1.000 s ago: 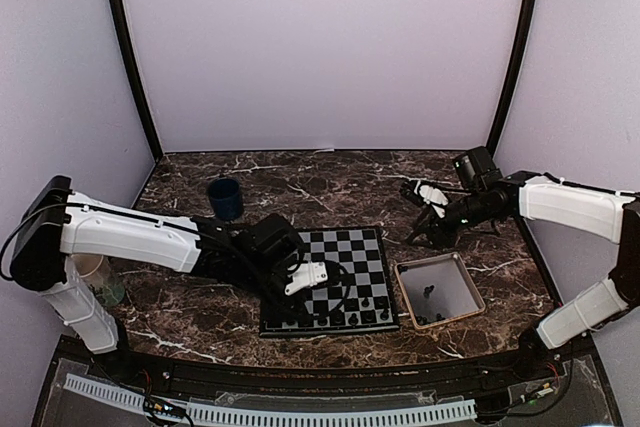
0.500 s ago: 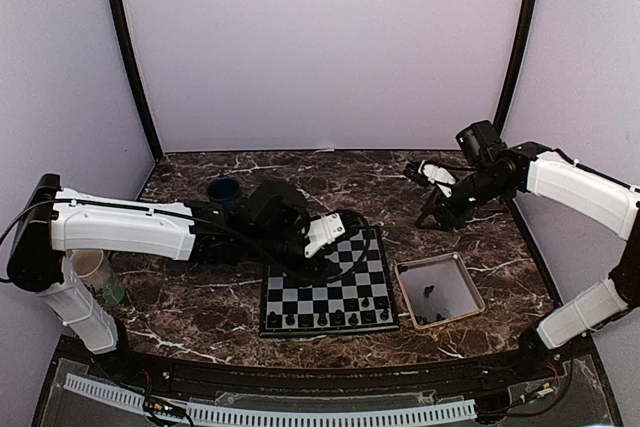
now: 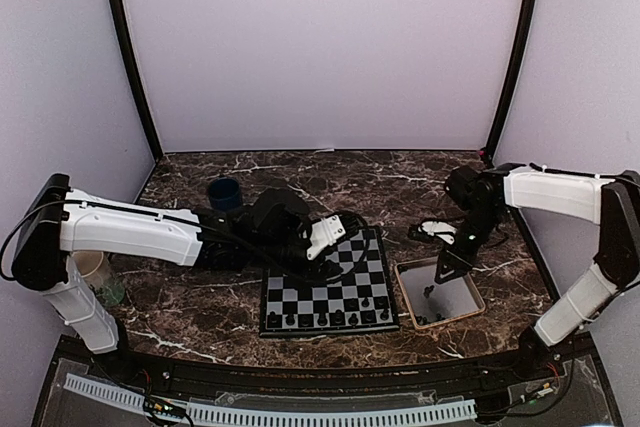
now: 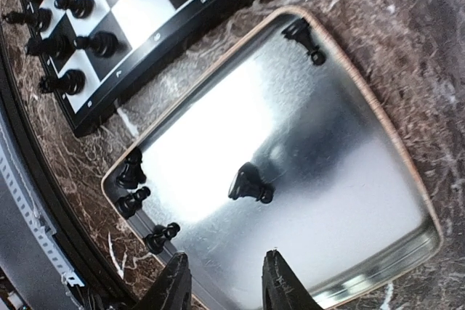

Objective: Set up the chess pieces on the board
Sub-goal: Adjust the chess pile in the storage box.

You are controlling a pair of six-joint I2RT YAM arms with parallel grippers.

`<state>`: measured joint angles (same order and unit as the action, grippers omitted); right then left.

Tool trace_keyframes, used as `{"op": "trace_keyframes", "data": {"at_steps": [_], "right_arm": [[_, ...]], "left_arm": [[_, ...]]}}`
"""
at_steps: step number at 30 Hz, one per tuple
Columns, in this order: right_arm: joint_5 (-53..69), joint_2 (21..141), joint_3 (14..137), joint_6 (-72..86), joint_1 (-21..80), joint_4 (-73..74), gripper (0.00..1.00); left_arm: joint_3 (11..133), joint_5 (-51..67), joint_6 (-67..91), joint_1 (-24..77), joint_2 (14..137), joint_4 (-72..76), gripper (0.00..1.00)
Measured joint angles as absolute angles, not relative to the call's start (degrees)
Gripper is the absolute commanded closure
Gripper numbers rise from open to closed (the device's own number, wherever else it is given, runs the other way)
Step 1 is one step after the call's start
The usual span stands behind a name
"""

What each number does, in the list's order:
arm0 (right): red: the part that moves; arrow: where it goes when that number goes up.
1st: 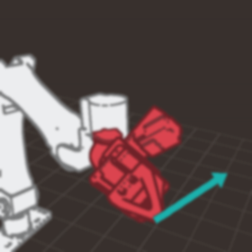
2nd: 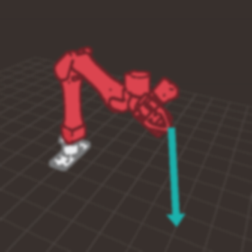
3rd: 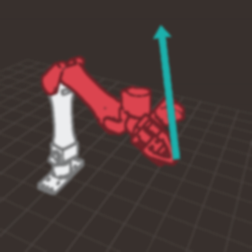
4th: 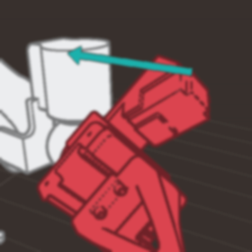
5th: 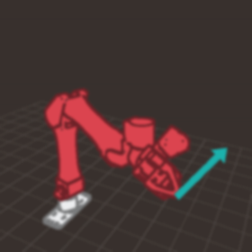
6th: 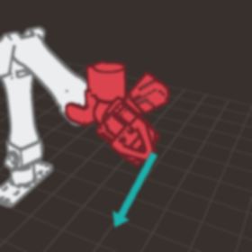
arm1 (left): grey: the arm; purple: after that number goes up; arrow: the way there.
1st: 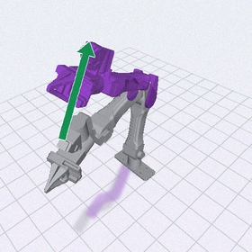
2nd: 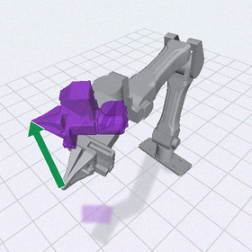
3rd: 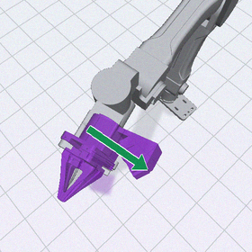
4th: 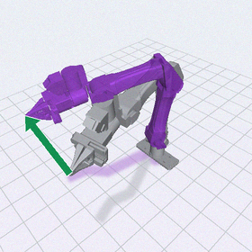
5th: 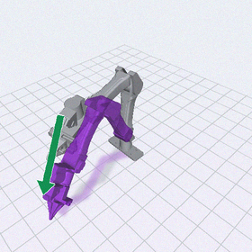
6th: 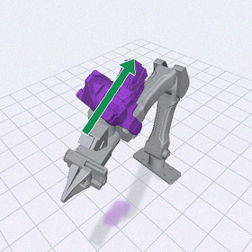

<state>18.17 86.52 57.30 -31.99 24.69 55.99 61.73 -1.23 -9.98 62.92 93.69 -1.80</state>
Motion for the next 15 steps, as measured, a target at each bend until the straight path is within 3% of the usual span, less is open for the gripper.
{"op": "trace_keyframes", "data": {"at_steps": [15], "right_arm": [[21.2, 97.7, 58.4, -33.8, 26.0, 61.9, 0.64]], "left_arm": [[60.7, -2.9, -10.0, 62.9, 94.0, -1.3, 0.53]]}}
